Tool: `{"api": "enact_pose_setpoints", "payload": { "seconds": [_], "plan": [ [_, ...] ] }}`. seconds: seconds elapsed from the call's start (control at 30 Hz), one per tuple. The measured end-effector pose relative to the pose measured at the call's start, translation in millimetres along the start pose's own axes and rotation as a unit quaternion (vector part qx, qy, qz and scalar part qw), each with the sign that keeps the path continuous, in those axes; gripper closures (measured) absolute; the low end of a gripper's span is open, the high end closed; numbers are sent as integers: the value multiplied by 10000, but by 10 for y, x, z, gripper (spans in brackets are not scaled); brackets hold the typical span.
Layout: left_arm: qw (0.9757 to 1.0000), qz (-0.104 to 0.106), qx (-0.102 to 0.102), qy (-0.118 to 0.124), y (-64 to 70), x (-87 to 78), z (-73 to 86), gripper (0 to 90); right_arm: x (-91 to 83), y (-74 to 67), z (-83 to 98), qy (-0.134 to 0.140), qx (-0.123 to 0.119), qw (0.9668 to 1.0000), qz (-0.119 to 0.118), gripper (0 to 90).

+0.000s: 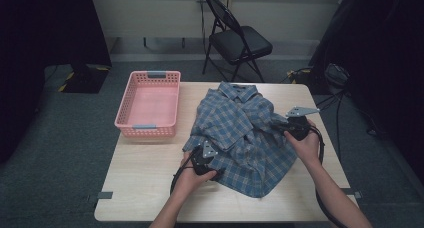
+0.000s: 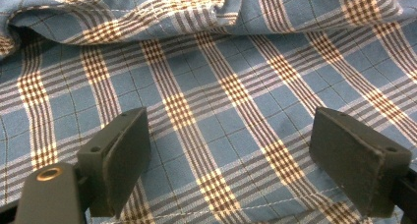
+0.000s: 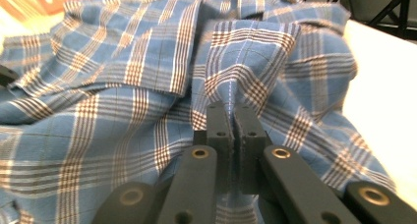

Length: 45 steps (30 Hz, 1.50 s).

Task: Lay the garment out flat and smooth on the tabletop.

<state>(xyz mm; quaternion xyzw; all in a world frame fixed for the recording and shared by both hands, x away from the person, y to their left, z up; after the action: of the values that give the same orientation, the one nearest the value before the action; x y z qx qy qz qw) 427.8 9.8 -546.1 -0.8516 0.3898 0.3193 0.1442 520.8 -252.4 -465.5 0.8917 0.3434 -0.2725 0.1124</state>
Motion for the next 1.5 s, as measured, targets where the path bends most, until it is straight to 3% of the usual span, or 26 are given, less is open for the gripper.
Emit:
{"api": "enact_pose_setpoints", "payload": {
  "seconds": [0.37, 0.93, 1.13, 1.27, 1.33, 1.4, 1.43, 1.5],
  "plan": [
    [10000, -1, 0, 1, 0, 0, 0, 151, -298, 196, -83, 233, 97, 9995, 169, 877],
    [10000, -4, 13, -6, -2, 1, -1, 151, -454, 448, -98, 366, 224, 9986, 307, 878],
    [10000, -3, 16, -8, -2, 2, -2, 151, -536, 611, -113, 442, 308, 9977, 422, 878],
    [10000, -1, 13, -5, -2, 3, -3, 151, -628, 841, -112, 476, 466, 9960, 593, 878],
    [10000, 2, 14, -5, -2, 3, -3, 151, -694, 1040, -116, 461, 531, 9941, 825, 878],
    [10000, 11, 15, -2, -2, 5, -4, 150, -801, 1312, -135, 509, 716, 9895, 1144, 878],
    [10000, 11, 12, 2, -2, 7, -5, 150, -865, 1468, -138, 543, 818, 9857, 1367, 875],
    [10000, 11, 9, 5, -2, 11, -9, 150, -951, 1726, -102, 458, 943, 9787, 1764, 780]
  ]
}}
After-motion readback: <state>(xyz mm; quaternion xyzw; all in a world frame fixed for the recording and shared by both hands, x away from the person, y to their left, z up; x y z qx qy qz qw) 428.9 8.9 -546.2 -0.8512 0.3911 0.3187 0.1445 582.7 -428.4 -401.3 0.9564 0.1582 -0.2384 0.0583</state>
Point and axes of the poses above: each handheld gripper's, and its own axes: x roughly forward along the jaws, z roughly out of its underside, y roughly to its right, the point moved 7 cm from there along x, roughly forward along the jaws, and after that the axes turned 1 degree about y, right-handed, at the moved point
